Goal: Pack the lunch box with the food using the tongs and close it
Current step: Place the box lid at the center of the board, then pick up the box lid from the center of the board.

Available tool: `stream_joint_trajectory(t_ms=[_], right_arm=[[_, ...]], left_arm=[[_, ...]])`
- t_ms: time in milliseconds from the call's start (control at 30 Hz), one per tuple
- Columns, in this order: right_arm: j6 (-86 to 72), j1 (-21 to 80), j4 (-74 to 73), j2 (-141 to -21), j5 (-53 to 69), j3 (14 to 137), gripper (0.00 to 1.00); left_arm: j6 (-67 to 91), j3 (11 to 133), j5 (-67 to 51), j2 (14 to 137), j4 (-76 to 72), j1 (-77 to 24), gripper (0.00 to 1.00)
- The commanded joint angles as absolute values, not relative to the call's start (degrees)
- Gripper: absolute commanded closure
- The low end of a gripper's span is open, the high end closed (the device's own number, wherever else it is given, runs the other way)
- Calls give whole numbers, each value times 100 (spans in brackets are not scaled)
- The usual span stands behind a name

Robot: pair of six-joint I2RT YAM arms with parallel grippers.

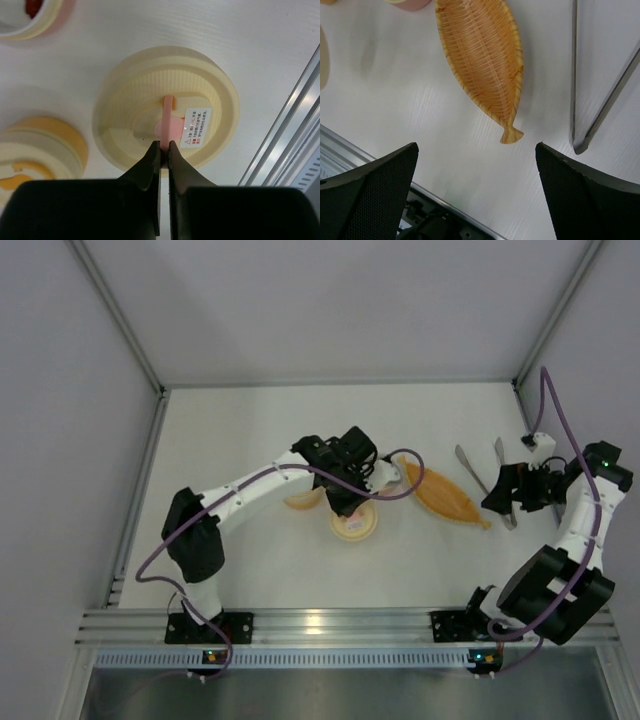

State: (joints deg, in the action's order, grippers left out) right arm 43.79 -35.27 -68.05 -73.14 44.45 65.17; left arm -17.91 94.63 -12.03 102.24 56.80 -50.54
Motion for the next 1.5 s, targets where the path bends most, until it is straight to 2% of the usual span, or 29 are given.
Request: stream_joint_trajectory(t_ms=[0, 367, 467, 567, 700, 733, 833, 967, 1033, 1067, 1133, 1200, 1267, 1300, 1333, 1367, 1467], right_arm=[[5396, -3788, -7611, -7304, 4703, 6864, 1], [6073, -3823, -7945, -7005, 4623, 6750, 1], [6161, -3814, -8007, -6961, 4623, 6776, 1], [6196, -3815, -8059, -6970, 4606, 6803, 1], [6231, -3823, -8121, -6943, 4597, 6864, 1], [6231, -3823, -8130, -6926, 4597, 6882, 1], [6249, -3806, -8182, -6908, 4588, 6978, 1], [6267, -3727, -8288, -6978, 4640, 7215, 1], [6197, -3534, -8288, -7013, 4632, 7277, 1], [6127, -3420, -8227, -7048, 4614, 7321, 1], [5855, -2859, -8122, -7092, 4483, 7374, 1], [5356, -1850, -7753, -7101, 4264, 7426, 1], [4942, -751, -7463, -7180, 3921, 7541, 1], [4826, -364, -7384, -7233, 3772, 7585, 1], [4721, -38, -7348, -7442, 3518, 7681, 1], [4641, 731, -7322, -7575, 3411, 7743, 1], [4474, 1954, -7339, -8093, 2963, 7989, 1]], left_arm=[[-1529, 9676, -1090, 10607, 5414, -5291, 100], [-1213, 10292, -888, 11926, 5379, -5405, 100], [-1116, 10310, -870, 12102, 5405, -5405, 96], [-1037, 10301, -975, 12199, 5458, -5405, 88], [-1028, 10292, -984, 12199, 5467, -5396, 69], [-1046, 10292, -1002, 12182, 5467, -5396, 61], [-1063, 10371, -1063, 12120, 5563, -5396, 55], [-1081, 10896, -1580, 11621, 5966, -5161, 52], [-1160, 11091, -2265, 11104, 6081, -4801, 45], [-1230, 11161, -2494, 10953, 6265, -4651, 39], [-1450, 11241, -2934, 10488, 6407, -4135, 37], [-1547, 11145, -3416, 10249, 6608, -3694, 34], [-1608, 10935, -4160, 9976, 6828, -2573, 32], [-1652, 10838, -4471, 9897, 6925, -2566, 30], [-1792, 10750, -4752, 9844, 7048, -1975, 27], [-2115, 10645, -5016, 9774, 7197, -1699, 25], [-2688, 10346, -5528, 9756, 7865, -942, 22]])
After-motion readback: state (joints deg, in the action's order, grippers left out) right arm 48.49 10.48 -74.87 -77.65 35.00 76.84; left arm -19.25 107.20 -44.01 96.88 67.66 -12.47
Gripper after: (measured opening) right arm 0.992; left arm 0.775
